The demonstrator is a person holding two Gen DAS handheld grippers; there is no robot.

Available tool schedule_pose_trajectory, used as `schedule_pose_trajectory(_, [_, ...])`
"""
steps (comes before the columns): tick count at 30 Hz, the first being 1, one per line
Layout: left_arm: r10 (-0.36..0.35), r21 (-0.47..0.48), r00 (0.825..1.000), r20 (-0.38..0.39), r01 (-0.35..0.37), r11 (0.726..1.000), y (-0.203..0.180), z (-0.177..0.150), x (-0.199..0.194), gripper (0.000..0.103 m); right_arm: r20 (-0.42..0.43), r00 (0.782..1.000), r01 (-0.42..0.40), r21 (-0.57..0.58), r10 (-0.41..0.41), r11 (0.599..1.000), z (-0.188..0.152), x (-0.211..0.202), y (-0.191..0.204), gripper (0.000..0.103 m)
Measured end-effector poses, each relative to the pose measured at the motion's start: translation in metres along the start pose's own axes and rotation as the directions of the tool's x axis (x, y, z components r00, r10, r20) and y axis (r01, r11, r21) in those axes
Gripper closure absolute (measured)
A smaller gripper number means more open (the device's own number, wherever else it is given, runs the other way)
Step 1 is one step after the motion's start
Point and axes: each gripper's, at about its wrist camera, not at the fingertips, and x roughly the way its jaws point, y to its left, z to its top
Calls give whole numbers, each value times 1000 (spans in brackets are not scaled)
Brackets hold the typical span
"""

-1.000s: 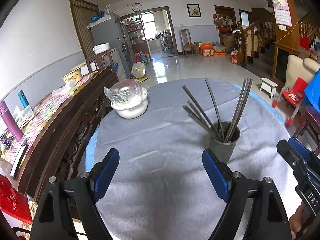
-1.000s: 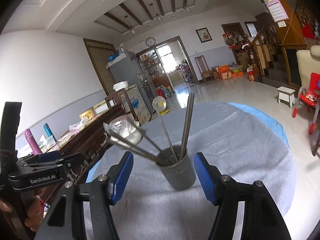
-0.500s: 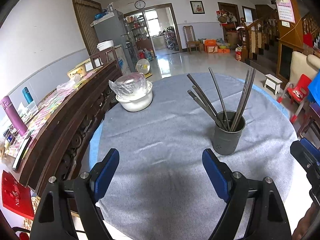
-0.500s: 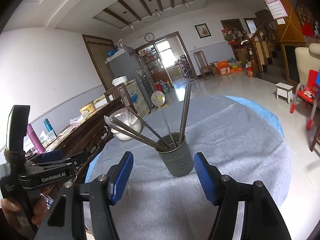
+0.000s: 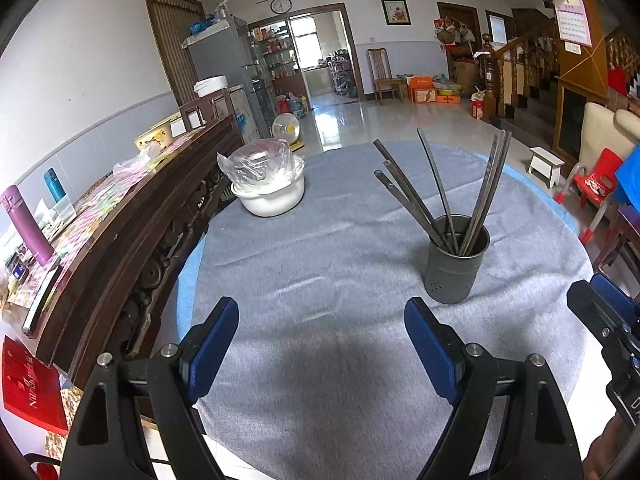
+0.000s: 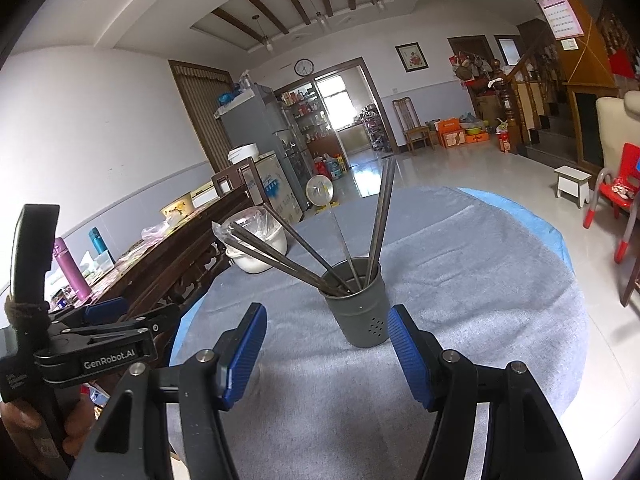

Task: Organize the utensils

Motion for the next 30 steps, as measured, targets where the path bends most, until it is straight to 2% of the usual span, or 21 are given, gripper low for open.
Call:
schedule_pose_trajectory(7, [10, 2, 1000, 1, -10, 1000, 0, -2, -4, 18, 0, 1000, 21, -11, -21, 1000, 1, -3, 1, 35])
schedule_pose_trajectory(21, [5, -14, 1000, -16, -5, 1000, 6, -5, 3, 18, -71, 982, 171, -93, -177, 981, 11, 4, 12, 35])
schedule_pose_trajectory(30, [-5, -22, 1000, -21, 4, 1000, 6, -1, 9, 18, -119, 974, 180, -103, -192, 978, 20, 17, 15, 35])
